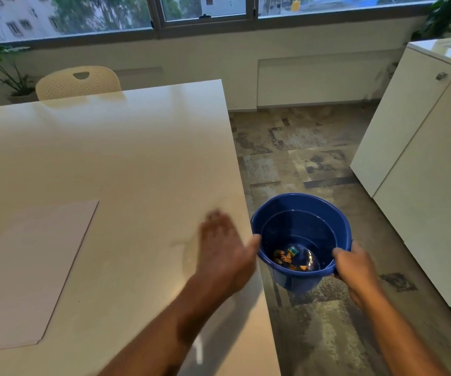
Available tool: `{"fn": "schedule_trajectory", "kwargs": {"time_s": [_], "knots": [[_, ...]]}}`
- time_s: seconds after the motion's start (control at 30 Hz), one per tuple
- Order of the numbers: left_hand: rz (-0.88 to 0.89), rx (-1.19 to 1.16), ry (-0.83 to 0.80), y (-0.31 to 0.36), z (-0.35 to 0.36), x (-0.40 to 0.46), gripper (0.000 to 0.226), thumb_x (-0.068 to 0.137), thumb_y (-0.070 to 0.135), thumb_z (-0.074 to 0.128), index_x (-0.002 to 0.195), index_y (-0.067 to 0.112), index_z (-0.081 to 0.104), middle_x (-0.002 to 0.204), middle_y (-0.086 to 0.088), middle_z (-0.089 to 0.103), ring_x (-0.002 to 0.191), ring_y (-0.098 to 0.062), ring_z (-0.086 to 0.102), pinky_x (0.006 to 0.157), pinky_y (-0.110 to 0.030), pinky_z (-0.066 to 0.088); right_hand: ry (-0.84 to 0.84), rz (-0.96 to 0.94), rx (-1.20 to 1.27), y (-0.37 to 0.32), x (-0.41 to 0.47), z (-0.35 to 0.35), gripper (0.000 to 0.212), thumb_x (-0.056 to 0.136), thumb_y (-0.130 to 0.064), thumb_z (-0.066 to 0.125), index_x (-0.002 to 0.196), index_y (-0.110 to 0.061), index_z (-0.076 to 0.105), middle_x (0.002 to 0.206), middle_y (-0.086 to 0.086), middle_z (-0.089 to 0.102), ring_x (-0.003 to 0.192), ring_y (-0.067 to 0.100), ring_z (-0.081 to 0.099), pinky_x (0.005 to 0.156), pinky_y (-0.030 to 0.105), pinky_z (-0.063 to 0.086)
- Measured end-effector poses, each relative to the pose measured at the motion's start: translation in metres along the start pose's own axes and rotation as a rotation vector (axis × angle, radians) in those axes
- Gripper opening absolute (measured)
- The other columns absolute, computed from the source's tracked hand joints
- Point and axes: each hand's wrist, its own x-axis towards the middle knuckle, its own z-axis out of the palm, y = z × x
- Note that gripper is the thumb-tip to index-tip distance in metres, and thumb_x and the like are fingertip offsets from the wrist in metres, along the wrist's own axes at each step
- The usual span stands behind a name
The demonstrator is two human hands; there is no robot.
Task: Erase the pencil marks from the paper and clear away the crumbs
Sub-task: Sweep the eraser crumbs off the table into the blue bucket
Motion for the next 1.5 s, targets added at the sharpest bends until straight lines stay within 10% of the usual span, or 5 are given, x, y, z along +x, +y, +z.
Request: {"fn": "schedule_trajectory", "kwargs": {"time_s": [0.17, 0.47, 0.9, 1.3, 1.5], "knots": [[-0.175, -0.001, -0.058, -0.025, 0.009, -0.021, 0.091, 0.096, 0.069, 0.007, 0.149, 0.003, -0.027, 0.155, -0.019, -0.038, 0.144, -0.031, -0.034, 0.122, -0.047, -0.012, 0.009, 0.006, 0.003, 0.002, 0.001, 0.001, 0.018, 0.093, -0.009, 0.050, 0.107, -0.018, 0.056, 0.091, 0.016, 0.063, 0.075, 0.028, 0.062, 0.064, 0.041, 0.054], [0.306, 0.019, -0.064, 0.068, 0.020, 0.007, 0.078, 0.103, 0.059, 0.015, 0.154, 0.011, -0.019, 0.159, -0.008, -0.033, 0.144, -0.020, -0.035, 0.121, -0.041, -0.017, 0.021, 0.001, 0.003, 0.001, -0.003, 0.001, 0.014, 0.092, -0.009, 0.051, 0.098, -0.021, 0.055, 0.093, 0.016, 0.064, 0.081, 0.033, 0.065, 0.069, 0.045, 0.057], [-0.423, 0.049, 0.213, -0.148, 0.003, -0.065, 0.097, 0.091, 0.066, -0.007, 0.155, -0.006, 0.004, 0.164, -0.027, -0.004, 0.152, -0.039, -0.005, 0.123, -0.049, -0.001, 0.040, 0.029, -0.001, 0.002, -0.004, 0.004, 0.019, 0.093, -0.007, 0.051, 0.111, -0.012, 0.055, 0.094, 0.021, 0.063, 0.075, 0.031, 0.061, 0.069, 0.047, 0.055], [0.138, -0.044, 0.004, -0.027, 0.002, -0.004, 0.078, 0.103, 0.060, 0.015, 0.156, 0.011, -0.016, 0.162, -0.009, -0.027, 0.147, -0.022, -0.029, 0.121, -0.040, -0.013, 0.042, 0.027, 0.033, 0.001, -0.014, 0.003, 0.019, 0.096, -0.006, 0.050, 0.113, -0.014, 0.050, 0.092, 0.019, 0.062, 0.074, 0.030, 0.062, 0.067, 0.044, 0.055], [-0.210, -0.022, 0.168, -0.101, 0.008, -0.050, 0.093, 0.093, 0.067, 0.006, 0.156, 0.000, -0.006, 0.164, -0.020, -0.016, 0.152, -0.032, -0.017, 0.123, -0.044, -0.009, 0.042, 0.026, 0.048, 0.003, -0.014, 0.001, 0.021, 0.095, -0.006, 0.051, 0.114, -0.015, 0.052, 0.094, 0.019, 0.062, 0.075, 0.030, 0.061, 0.064, 0.041, 0.053]]}}
